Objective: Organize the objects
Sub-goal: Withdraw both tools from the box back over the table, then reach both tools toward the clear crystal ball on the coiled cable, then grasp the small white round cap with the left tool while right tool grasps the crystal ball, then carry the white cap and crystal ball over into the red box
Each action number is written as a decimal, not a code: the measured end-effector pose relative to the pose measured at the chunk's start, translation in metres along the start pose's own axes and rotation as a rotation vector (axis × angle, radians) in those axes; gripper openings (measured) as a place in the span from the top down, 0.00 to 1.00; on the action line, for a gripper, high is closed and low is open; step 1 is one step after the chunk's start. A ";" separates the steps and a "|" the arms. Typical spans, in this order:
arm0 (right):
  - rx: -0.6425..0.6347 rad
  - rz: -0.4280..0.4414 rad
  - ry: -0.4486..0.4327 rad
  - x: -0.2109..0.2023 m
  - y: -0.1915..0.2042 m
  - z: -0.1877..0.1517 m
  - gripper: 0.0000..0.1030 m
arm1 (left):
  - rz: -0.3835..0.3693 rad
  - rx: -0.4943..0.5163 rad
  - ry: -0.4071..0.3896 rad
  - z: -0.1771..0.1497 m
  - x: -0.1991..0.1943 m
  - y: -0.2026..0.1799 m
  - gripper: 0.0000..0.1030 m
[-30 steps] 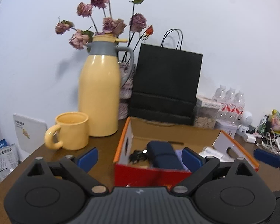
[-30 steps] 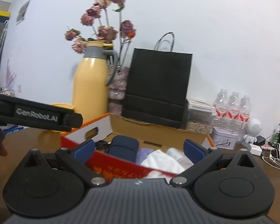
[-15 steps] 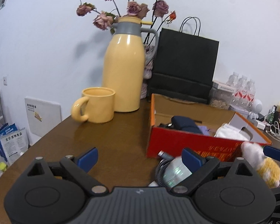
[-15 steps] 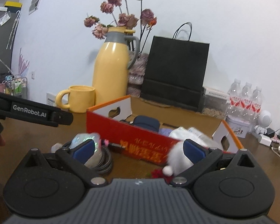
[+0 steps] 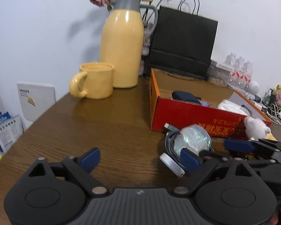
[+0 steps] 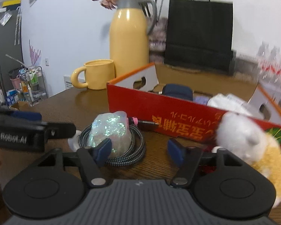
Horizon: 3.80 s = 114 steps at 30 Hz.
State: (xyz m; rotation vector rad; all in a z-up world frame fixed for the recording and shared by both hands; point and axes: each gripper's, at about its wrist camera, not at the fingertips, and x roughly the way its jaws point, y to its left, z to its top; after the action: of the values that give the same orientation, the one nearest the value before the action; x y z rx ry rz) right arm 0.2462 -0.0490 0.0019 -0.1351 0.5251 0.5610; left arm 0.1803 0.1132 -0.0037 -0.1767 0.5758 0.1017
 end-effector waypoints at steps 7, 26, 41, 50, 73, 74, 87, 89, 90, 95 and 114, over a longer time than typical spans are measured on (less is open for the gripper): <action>0.053 0.046 0.098 0.012 -0.007 -0.003 0.72 | -0.054 -0.042 0.059 -0.003 0.012 0.003 0.34; 0.017 0.009 0.102 0.004 -0.010 -0.009 0.74 | -0.118 -0.181 0.080 -0.006 0.019 0.007 0.80; 0.023 -0.016 0.099 -0.012 -0.024 -0.019 0.77 | -0.042 0.051 0.039 -0.014 0.014 -0.033 0.76; 0.071 -0.047 0.043 -0.037 -0.044 -0.028 0.72 | -0.028 0.006 0.024 -0.016 0.010 -0.026 0.76; 0.036 0.081 -0.113 -0.057 -0.028 -0.025 0.45 | -0.060 0.113 0.029 -0.023 0.008 -0.050 0.66; 0.036 0.084 -0.114 -0.057 -0.028 -0.025 0.43 | -0.053 0.109 0.019 -0.023 0.007 -0.050 0.66; 0.005 0.108 -0.129 -0.060 -0.021 -0.026 0.29 | 0.021 0.025 -0.052 -0.027 -0.020 -0.017 0.66; -0.003 0.104 -0.125 -0.059 -0.020 -0.026 0.27 | 0.015 0.021 -0.045 -0.027 -0.020 -0.016 0.66; -0.006 0.103 -0.120 -0.059 -0.019 -0.026 0.27 | 0.014 0.026 -0.042 -0.027 -0.020 -0.017 0.66; -0.009 0.105 -0.107 -0.056 -0.013 -0.025 0.28 | 0.004 0.039 -0.040 -0.028 -0.019 -0.020 0.65; -0.027 0.077 -0.130 -0.056 -0.005 -0.024 0.70 | 0.008 0.024 -0.028 -0.027 -0.018 -0.018 0.66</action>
State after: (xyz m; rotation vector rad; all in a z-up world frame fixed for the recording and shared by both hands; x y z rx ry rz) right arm 0.1978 -0.0858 0.0102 -0.1031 0.3977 0.6476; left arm 0.1535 0.0900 -0.0138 -0.1494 0.5500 0.1050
